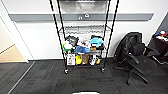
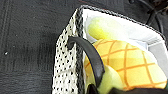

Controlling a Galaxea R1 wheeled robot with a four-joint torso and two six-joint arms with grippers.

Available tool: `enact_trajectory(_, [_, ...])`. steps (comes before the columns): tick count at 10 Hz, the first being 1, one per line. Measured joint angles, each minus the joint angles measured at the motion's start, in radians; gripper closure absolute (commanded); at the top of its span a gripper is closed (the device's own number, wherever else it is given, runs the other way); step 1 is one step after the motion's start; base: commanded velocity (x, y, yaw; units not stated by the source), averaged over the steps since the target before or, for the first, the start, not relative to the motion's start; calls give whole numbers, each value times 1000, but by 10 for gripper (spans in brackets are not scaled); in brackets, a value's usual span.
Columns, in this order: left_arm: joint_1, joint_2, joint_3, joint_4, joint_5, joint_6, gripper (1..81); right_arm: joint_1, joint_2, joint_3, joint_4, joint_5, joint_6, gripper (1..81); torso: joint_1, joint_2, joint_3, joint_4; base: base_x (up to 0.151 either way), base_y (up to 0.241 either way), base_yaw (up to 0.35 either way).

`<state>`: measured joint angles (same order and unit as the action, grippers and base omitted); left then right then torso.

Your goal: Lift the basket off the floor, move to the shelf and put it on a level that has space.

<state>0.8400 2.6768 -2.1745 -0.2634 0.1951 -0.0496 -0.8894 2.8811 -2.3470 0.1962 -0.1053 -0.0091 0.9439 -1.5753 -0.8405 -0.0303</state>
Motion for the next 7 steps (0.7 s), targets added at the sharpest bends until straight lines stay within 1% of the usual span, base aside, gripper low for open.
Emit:
enact_trajectory(1, [13, -1, 0, -6, 0, 0, 811, 0, -2, 2, 0, 1, 0, 811, -21, 31, 30, 0, 0, 0, 0])
enact_trajectory(3, [38, -1, 1, -15, -17, -1, 811, -9, -9, 11, 1, 3, 0, 811, -54, 81, 49, 0, 0, 0, 0])
enact_trajectory(7, [72, -17, 37, -24, -59, -1, 811, -17, -34, 39, 3, 8, 11, 811, -143, 218, 52, 0, 0, 0, 0])
